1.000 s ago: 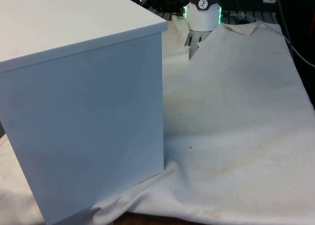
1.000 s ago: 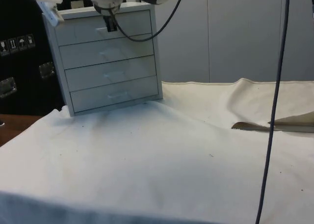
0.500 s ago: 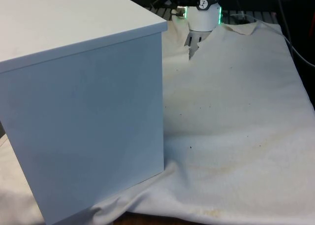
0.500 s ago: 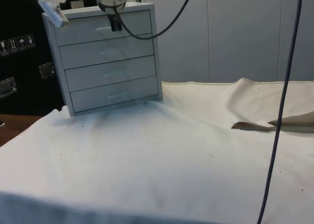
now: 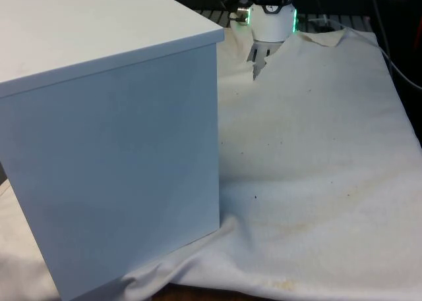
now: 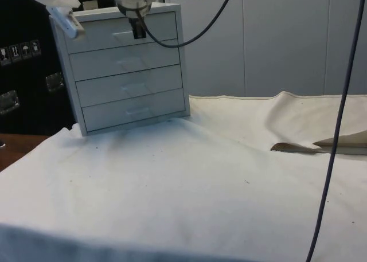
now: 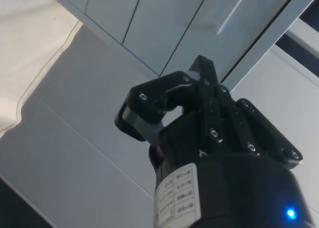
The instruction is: Open the drawer, then close it.
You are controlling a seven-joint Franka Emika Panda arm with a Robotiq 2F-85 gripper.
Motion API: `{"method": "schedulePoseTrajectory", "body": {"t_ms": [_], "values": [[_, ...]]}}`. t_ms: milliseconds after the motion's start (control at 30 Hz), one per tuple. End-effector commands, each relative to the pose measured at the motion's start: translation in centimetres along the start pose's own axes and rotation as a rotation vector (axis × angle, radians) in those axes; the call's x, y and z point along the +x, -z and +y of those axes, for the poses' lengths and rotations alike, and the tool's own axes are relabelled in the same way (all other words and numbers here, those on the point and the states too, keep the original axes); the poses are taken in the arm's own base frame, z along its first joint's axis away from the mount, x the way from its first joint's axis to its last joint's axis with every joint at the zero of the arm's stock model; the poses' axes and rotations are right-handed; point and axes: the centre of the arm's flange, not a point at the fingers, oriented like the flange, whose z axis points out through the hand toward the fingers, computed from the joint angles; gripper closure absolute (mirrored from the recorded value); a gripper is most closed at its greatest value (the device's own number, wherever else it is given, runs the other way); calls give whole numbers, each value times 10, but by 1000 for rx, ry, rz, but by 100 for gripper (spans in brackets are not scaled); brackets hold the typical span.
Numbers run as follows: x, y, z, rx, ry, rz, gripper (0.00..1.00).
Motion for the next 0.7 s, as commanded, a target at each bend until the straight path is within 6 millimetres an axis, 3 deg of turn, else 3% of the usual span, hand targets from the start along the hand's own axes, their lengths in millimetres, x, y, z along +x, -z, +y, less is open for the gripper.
{"method": "schedulePoseTrajectory", "body": {"t_ms": [0, 67, 167, 200, 267, 500, 533, 567, 667], "values": [[0, -1, 2, 0, 1, 4, 100], [0, -3, 2, 1, 2, 2, 100], [-1, -2, 2, -1, -2, -4, 82], [0, -3, 2, 1, 3, 2, 82], [1, -3, 2, 1, 2, 1, 66], [0, -3, 2, -3, -2, -5, 30], [1, -4, 2, 2, 4, 0, 30], [1, -4, 2, 1, 3, 0, 20], [1, -3, 2, 0, 1, -1, 4]]}}
